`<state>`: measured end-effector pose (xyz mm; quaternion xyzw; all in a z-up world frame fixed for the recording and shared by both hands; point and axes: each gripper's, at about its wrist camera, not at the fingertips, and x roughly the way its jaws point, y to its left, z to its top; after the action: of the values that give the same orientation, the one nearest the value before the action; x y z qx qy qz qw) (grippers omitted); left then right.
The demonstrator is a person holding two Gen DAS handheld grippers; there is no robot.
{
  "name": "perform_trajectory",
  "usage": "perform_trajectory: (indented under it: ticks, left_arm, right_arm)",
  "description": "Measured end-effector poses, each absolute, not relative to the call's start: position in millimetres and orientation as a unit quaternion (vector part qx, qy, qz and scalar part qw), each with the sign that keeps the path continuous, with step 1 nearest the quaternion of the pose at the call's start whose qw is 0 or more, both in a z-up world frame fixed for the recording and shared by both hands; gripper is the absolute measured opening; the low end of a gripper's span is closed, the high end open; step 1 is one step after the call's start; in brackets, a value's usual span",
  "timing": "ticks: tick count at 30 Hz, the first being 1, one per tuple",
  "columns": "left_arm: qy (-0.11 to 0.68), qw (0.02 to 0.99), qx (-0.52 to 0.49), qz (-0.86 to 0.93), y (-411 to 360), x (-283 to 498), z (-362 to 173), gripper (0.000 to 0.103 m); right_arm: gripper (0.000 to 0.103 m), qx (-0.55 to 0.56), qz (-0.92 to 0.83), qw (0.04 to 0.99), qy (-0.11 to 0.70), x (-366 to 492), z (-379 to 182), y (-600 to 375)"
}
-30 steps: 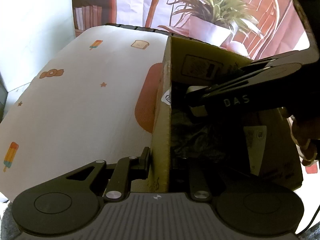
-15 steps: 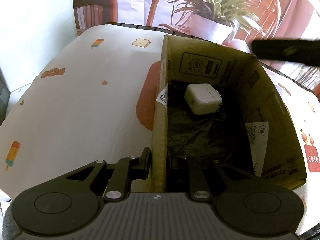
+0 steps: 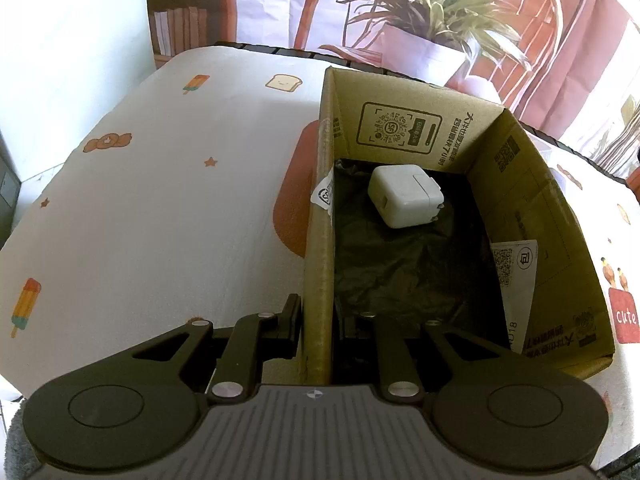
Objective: Organize rigid objects
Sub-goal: 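Open the right gripper to drop the charger into the box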
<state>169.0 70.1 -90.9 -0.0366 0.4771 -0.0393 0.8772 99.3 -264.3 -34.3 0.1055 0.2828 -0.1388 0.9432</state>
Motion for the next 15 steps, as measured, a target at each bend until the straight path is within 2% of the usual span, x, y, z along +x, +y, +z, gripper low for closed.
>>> perform_trajectory:
  ticks: [8, 15]
  left_arm:
    - [0.477, 0.878, -0.035, -0.038, 70, 169, -91, 0.018]
    - [0.476, 0.878, -0.037, -0.035, 69, 168, -92, 0.018]
  right_arm:
    - [0.103, 0.149, -0.191, 0.933, 0.267, 61, -60, -291]
    - [0.103, 0.135, -0.202, 0.915, 0.322, 69, -66, -298]
